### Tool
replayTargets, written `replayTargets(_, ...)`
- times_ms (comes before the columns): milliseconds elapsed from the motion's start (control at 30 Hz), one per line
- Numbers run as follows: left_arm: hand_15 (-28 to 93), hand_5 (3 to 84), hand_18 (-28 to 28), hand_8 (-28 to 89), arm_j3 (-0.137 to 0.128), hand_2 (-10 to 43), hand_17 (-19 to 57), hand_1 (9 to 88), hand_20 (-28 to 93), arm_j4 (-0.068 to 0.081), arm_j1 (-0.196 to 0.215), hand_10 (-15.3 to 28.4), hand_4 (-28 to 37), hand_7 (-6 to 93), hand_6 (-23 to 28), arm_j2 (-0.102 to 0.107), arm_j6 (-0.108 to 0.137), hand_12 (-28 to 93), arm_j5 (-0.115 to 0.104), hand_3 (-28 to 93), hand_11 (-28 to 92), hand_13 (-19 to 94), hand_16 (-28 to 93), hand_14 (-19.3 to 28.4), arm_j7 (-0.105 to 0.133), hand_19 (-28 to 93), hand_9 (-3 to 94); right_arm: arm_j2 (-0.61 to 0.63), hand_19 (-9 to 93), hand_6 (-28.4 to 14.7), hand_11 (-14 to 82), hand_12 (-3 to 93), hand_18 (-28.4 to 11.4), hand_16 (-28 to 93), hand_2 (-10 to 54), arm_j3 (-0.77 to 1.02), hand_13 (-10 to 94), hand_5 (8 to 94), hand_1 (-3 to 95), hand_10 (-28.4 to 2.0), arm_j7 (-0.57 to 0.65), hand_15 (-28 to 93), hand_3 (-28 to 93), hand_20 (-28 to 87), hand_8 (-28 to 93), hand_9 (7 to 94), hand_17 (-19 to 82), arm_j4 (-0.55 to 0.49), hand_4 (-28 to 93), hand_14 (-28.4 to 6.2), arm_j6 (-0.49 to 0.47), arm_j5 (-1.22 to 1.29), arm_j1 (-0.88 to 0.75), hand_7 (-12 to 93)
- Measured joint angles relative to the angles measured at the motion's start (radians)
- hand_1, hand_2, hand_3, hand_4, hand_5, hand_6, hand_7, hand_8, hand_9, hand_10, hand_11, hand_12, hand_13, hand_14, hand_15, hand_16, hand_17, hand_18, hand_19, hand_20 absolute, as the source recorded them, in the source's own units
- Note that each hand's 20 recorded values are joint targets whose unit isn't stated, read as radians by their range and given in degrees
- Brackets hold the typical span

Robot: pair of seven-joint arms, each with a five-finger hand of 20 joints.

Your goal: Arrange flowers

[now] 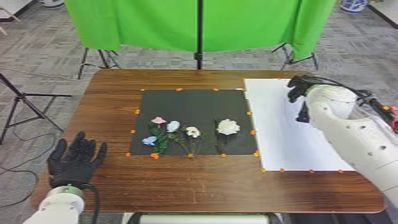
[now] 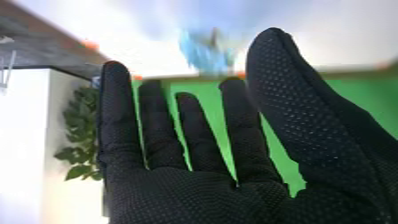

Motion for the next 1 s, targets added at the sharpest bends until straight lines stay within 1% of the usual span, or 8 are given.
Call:
replayTargets(67,76,53.2,16.2,-18,0.004,11.8,-1.2,31.2,34,0.001,-0.002,15.8,-28.3,42.7,7.0,0.0,0.0,28,0.011,75,59,38,-1,17.7,-0.006,49,49.0,0.009,54,0.3,11.3,8.8,-23.1,9,-9.5,-0.057,25,30.3,48.9,-11.8,-0.068,34,80,12,-16,25.8,17,0.037,-28,-14.8,0.038,-0.047,0.013,23)
replayTargets(200,76,53.2,16.2,-18,0.016,11.8,-1.3,31.3,34,0.003,-0.014,15.8,-28.3,42.7,7.0,-0.002,0.0,28,0.023,75,59,39,-1,17.6,-0.014,49,48.9,0.015,68,0.2,19.5,15.8,-18.5,21,-9.5,-0.083,47,46.6,55.6,-13.2,-0.167,43,75,20,-17,47.0,31,0.065,-28,-9.0,0.105,-0.121,0.008,26)
replayTargets(233,76,53.2,16.2,-18,0.019,11.8,-1.3,31.3,34,0.003,-0.016,15.8,-28.3,42.6,7.0,-0.002,0.0,28,0.023,75,59,39,-1,17.6,-0.016,49,48.9,0.015,70,0.4,21.7,19.0,-17.0,28,-9.5,-0.083,52,50.4,58.4,-12.4,-0.164,43,71,22,-17,52.0,35,0.065,-28,-6.9,0.116,-0.12,0.006,27)
replayTargets(300,76,53.3,16.3,-18,0.023,11.9,-1.3,31.4,34,0.004,-0.019,15.8,-28.3,42.6,7.1,-0.002,0.0,28,0.023,75,59,39,-1,17.6,-0.016,49,48.9,0.015,74,0.2,16.8,36.7,-14.7,36,-9.5,-0.086,60,56.9,62.3,-9.6,-0.139,44,67,27,-6,64.6,41,0.061,-28,-3.7,0.144,-0.112,0.002,34)
replayTargets(400,76,53.3,16.3,-18,0.024,11.9,-1.3,31.4,34,0.004,-0.019,15.8,-28.3,42.6,7.1,-0.002,0.0,28,0.021,75,59,39,-1,17.6,-0.016,49,48.9,0.022,77,0.5,20.0,47.3,-13.2,41,-9.5,-0.091,67,61.9,64.3,-8.5,-0.108,45,64,30,-1,72.4,46,0.049,-28,-2.0,0.2,-0.11,-0.012,43)
replayTargets(700,76,53.3,16.3,-18,0.023,12.1,-1.3,31.4,33,0.002,-0.019,15.8,-28.3,42.6,7.1,0.0,0.001,28,0.013,75,59,39,-1,17.7,-0.013,49,49.0,0.072,79,0.4,21.0,49.4,-14.3,43,-9.5,-0.077,71,65.6,63.2,-9.3,-0.093,44,64,31,4,76.7,47,-0.039,-28,-2.7,0.33,-0.088,-0.107,46)
replayTargets(867,76,53.2,16.3,-18,0.019,12.1,-1.4,31.4,33,0.0,-0.014,15.7,-28.3,42.6,7.0,0.0,0.001,28,0.014,75,59,39,-1,17.6,-0.013,49,49.0,0.112,80,-0.6,19.9,49.1,-15.9,42,-9.5,-0.029,70,66.7,62.7,-10.2,-0.004,44,66,31,6,76.4,46,-0.219,-28,-3.7,0.462,-0.054,-0.214,43)
replayTargets(1000,76,53.2,16.3,-18,0.016,12.0,-1.3,31.3,33,-0.001,-0.011,15.9,-28.3,42.5,7.1,0.001,0.0,28,0.014,75,59,39,-1,17.7,-0.013,49,49.0,0.109,81,-1.3,19.0,48.8,-16.5,42,-9.5,0.062,69,66.9,62.6,-11.0,0.056,45,66,31,6,76.0,45,-0.403,-28,-4.3,0.473,-0.062,-0.323,41)
